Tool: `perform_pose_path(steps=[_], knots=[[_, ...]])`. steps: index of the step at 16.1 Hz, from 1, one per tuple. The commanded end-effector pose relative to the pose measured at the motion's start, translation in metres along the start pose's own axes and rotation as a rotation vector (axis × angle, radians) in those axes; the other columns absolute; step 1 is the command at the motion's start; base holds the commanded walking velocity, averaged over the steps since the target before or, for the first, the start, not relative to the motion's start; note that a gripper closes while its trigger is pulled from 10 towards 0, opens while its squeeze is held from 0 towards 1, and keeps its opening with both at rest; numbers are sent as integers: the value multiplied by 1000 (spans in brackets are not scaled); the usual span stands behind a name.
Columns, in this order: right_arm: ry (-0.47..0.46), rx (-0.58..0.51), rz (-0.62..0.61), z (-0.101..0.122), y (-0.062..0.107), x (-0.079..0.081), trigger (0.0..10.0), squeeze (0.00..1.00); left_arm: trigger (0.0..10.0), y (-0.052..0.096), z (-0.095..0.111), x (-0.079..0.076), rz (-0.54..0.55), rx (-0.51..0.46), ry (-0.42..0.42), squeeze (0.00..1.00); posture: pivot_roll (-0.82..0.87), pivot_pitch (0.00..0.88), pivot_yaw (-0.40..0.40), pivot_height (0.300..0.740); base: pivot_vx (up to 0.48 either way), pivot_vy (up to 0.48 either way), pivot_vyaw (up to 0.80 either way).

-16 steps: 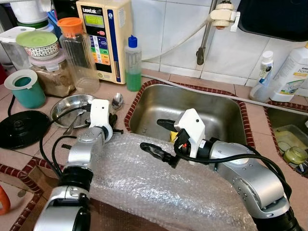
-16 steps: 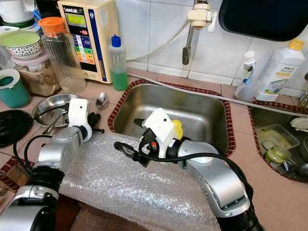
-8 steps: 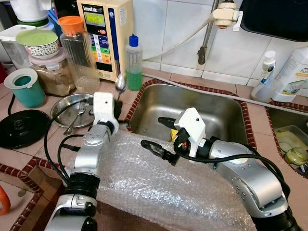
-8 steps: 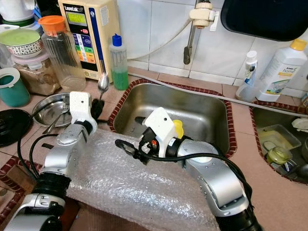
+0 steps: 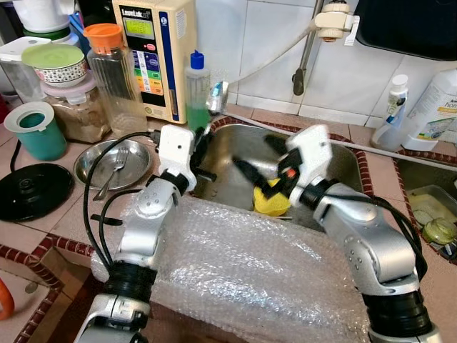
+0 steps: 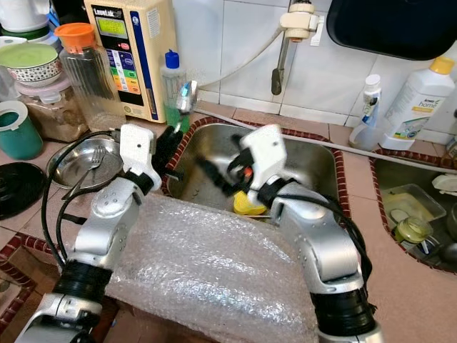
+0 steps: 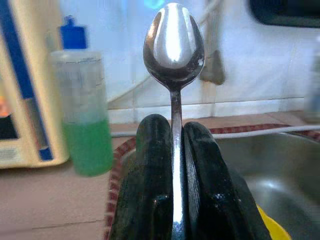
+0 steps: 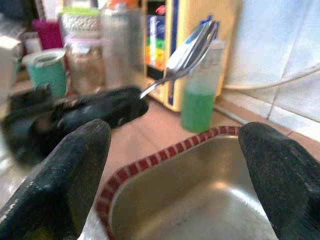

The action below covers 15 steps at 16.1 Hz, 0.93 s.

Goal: Kitchen organization

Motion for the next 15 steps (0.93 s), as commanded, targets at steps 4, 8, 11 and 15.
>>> perform_pose_path(steps=[4,8,11,15], knots=[[-98,-113,-36,23,-7,-7,10000,0,0,0,16,-35,-183,-86,-32,0,9,0,-15,740,0,0,0],[-217,-140,-83,23,-11,-13,10000,0,0,5,23,-51,-257,-129,-28,0,12,0,-14,740,0,0,0],[-254,-145,-149,22,-17,-22,10000,0,0,6,31,-51,-238,-166,-25,0,12,0,-12,740,0,0,0],[-333,-137,-186,16,-26,-25,9412,0,0,8,34,-54,-249,-174,-22,0,20,0,-9,740,0,0,0]])
Point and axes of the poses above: a point about 5 cm out from each wrist's last joint towards the gripper, its own y axis pointing back from the gripper into the wrist, its own z axis along the axis of the wrist's last joint, x = y × z, the point moved 3 cm from there along -y, pointing out of the wrist towards the gripper, and after that the axes turned 9 degrees about -y, right-handed, at the moved point
